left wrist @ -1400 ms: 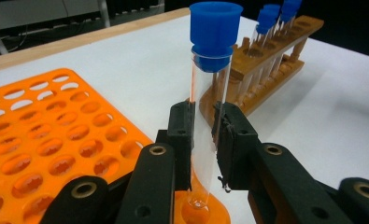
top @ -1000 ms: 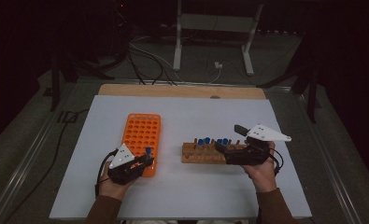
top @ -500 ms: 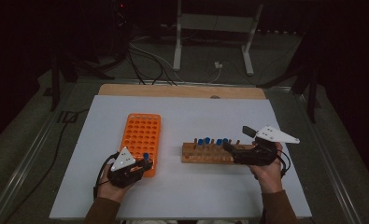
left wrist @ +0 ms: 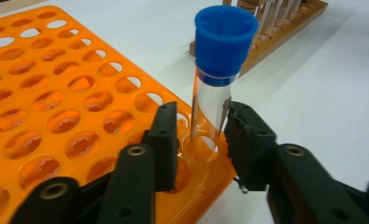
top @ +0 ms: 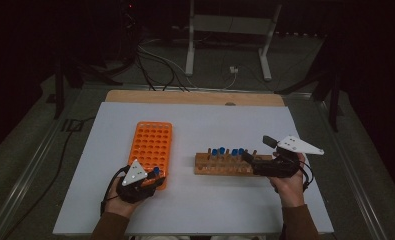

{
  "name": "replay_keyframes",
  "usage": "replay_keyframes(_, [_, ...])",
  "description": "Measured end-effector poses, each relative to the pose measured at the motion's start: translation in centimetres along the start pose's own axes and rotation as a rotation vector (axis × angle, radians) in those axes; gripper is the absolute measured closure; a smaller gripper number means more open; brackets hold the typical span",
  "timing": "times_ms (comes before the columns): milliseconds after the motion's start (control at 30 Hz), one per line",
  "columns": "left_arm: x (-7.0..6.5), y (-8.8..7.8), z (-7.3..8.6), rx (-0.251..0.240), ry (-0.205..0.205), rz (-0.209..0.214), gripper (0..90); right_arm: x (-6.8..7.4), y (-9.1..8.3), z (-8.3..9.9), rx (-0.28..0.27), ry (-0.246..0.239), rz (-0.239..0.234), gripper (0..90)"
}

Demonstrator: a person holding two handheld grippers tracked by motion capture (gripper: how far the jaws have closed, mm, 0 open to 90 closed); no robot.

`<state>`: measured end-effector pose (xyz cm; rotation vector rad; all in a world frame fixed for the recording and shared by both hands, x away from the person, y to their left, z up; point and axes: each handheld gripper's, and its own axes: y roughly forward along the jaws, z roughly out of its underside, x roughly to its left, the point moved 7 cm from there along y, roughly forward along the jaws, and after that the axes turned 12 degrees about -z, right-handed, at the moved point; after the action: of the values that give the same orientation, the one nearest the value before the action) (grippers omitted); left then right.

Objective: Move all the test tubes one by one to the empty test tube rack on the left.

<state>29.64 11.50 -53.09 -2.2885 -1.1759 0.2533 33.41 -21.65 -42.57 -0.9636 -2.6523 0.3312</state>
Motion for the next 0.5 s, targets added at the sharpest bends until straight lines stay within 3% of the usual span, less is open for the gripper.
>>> replay_keyframes(167, [0.1,-0.4,-0.6,-0.033,-0.028,0.001,54.4,-0.3,0.0,0.2,0.008,0.003,0.008,4.1])
replay_keyframes(367, [1.0,-0.9,-0.9,-0.066,-0.094,-0.002,37.5,-0.4,0.4,0.6,0.037,-0.007,0.018,4.3])
replay_keyframes(500, [1.7,-1.4,-1.2,-0.096,-0.135,-0.038,25.3,-0.7,0.8,1.0,0.055,-0.006,0.019,5.1])
